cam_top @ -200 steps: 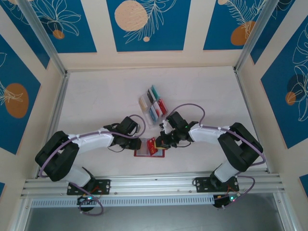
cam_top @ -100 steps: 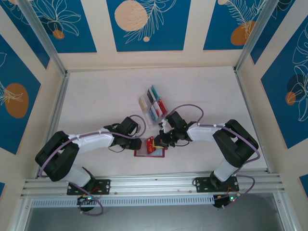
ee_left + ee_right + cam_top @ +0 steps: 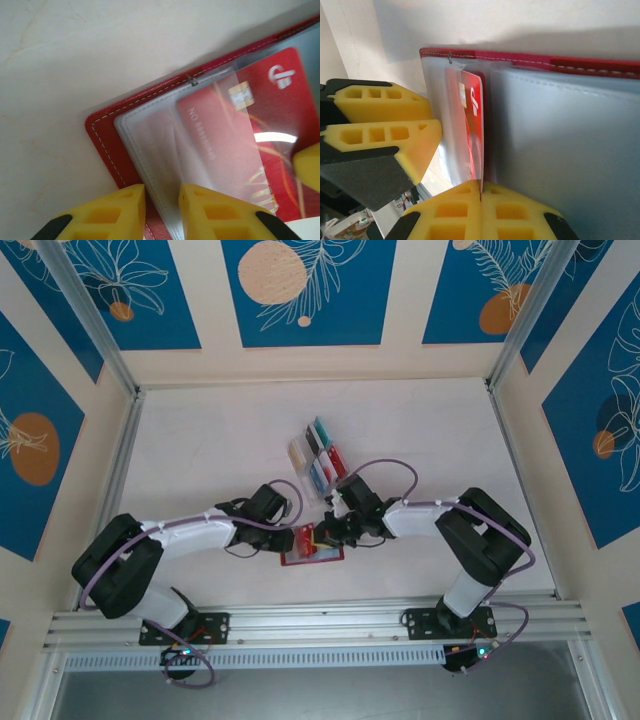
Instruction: Put the credit cards into the card holder
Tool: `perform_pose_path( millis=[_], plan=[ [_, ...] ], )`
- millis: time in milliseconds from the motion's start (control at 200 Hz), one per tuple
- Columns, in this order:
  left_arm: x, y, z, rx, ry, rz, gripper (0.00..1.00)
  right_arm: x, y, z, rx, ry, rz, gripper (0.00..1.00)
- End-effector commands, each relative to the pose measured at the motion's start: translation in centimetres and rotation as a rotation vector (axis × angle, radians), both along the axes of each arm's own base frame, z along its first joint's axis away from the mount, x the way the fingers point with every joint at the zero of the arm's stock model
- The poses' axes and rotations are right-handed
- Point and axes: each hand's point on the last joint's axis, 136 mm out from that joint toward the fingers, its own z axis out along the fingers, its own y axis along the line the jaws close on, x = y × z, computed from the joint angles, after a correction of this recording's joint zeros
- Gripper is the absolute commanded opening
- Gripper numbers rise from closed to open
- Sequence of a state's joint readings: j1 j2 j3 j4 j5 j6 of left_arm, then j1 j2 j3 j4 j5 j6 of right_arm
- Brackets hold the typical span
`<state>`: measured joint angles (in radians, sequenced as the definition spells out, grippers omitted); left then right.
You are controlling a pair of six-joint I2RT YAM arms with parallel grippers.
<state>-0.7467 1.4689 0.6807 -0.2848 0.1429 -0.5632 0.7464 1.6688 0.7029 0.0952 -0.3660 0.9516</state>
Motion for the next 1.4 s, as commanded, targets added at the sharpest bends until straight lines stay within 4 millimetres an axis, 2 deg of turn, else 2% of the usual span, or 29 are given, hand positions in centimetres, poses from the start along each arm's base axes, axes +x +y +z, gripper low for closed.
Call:
perform_pose_path(
  millis=[0, 110, 250, 435, 550, 760, 970, 1180, 1395],
  plan=[
    [-2.2, 1.7, -2.3, 0.083, 0.069, -0.003, 0.24, -1.0, 0.3, -1.6, -0.041, 0.031, 0.013, 0.00],
    [-2.2, 1.4, -2.1, 0.072, 0.069, -0.003, 0.25, -1.4, 0.8, -2.0, -0.070, 0.029, 0.051, 0.04],
    [-2.1, 1.0, -1.6, 0.052, 0.065, -0.004, 0.24, -1.3, 0.5, -2.2, -0.120, 0.025, 0.063, 0.09],
    [-2.0, 0.8, -1.1, 0.029, 0.062, 0.001, 0.25, -1.3, -0.3, -1.4, -0.168, 0.013, 0.074, 0.31],
    [-2.1, 1.0, -1.2, 0.033, 0.065, 0.004, 0.25, -1.2, -0.8, -0.7, -0.192, -0.005, 0.082, 0.35],
    [-2.2, 0.9, -1.3, 0.023, 0.068, 0.009, 0.25, -0.8, -0.5, -0.2, -0.202, -0.021, 0.102, 0.32],
    [-2.3, 1.1, -1.3, 0.024, 0.065, 0.010, 0.25, -0.7, 0.6, -0.6, -0.189, -0.015, 0.124, 0.20],
    [-2.4, 1.1, -1.2, 0.017, 0.064, 0.012, 0.25, -0.8, 1.1, -1.2, -0.176, 0.006, 0.132, 0.15],
    [-2.5, 1.0, -1.2, 0.005, 0.066, 0.013, 0.25, -1.2, 2.7, 0.0, -0.106, -0.003, 0.163, 0.14]
  ],
)
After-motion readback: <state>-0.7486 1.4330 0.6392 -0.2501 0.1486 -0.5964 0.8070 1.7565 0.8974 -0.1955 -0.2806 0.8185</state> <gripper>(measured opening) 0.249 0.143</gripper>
